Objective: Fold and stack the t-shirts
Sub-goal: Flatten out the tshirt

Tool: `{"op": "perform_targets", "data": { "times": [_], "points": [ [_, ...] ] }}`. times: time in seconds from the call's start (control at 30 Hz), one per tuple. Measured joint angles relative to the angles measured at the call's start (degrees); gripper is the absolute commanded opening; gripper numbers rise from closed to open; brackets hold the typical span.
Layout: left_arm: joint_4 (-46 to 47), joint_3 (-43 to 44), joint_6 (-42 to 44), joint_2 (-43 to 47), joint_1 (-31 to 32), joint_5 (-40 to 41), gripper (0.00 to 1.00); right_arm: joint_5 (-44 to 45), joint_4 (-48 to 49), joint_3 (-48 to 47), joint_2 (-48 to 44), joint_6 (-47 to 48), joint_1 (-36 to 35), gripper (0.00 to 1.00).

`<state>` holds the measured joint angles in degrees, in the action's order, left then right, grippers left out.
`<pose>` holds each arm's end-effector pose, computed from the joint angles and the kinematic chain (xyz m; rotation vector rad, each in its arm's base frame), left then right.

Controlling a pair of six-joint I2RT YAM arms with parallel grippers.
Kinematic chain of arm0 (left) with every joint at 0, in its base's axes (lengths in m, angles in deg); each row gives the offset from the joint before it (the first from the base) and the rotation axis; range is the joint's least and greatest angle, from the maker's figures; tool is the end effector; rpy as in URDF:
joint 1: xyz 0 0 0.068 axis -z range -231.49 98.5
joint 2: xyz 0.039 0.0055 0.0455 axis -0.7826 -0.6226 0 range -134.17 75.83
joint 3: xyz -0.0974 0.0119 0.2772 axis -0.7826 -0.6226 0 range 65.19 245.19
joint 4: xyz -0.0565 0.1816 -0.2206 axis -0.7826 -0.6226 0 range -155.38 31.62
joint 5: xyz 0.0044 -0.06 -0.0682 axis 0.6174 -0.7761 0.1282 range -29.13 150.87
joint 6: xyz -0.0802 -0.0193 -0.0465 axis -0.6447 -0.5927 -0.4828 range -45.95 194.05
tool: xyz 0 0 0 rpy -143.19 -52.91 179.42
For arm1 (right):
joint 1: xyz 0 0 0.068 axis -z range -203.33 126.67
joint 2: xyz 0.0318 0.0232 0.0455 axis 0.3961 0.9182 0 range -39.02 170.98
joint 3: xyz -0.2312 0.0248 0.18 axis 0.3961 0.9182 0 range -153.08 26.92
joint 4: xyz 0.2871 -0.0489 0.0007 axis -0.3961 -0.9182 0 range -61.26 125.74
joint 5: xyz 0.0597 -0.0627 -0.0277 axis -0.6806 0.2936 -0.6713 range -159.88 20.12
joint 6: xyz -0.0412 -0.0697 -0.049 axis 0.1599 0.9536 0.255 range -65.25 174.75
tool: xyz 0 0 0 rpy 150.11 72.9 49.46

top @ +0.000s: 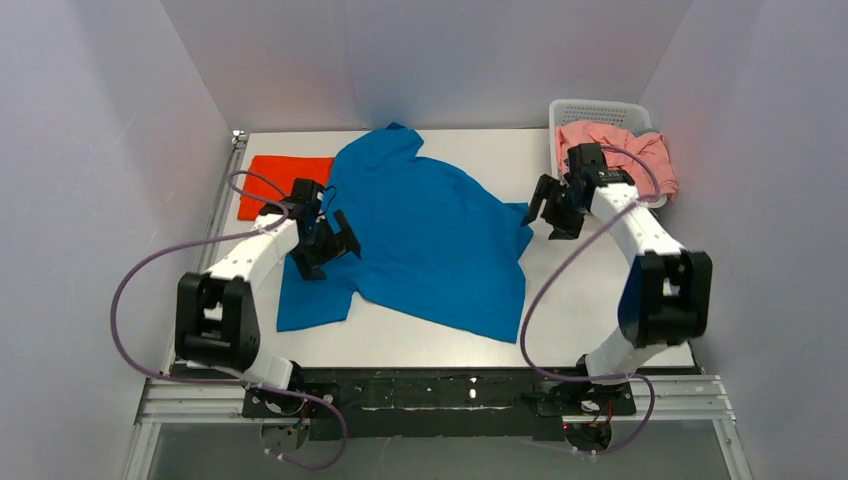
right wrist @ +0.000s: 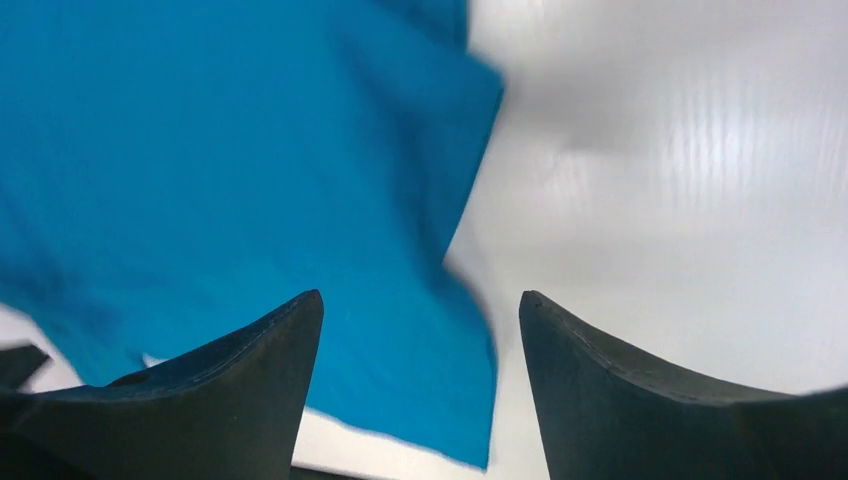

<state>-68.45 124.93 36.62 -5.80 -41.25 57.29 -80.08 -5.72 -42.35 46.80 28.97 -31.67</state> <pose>0.3855 -0.0751 0.2645 -0.4752 2.1260 -0.5506 0.3591 0.0679 0.2432 0.3316 2.6038 0.4446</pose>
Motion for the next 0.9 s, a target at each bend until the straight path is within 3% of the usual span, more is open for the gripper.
{"op": "perform_targets", "data": {
  "times": [0.13,0.3,0.47,0.9],
  "points": [
    [4.74,-0.17,-0.07,-10.88,0.0,-6.45,0.98,4.61,1.07,-10.73,15.87,-2.32,2.69,0.75],
    [6.86,-0.31,0.35,-12.5,0.04,-8.9,0.98,6.86,1.31,-21.73,25.9,-1.95,2.69,0.67],
    [8.11,-0.92,0.61,-12.46,0.04,-8.85,0.98,8.55,1.55,-26.34,28.79,-0.74,2.36,0.6],
    [10.29,-6.47,0.31,-10.86,0.0,-7.67,0.98,11.37,4.17,-26.51,34.71,1.55,-0.28,0.55]
  ]
}}
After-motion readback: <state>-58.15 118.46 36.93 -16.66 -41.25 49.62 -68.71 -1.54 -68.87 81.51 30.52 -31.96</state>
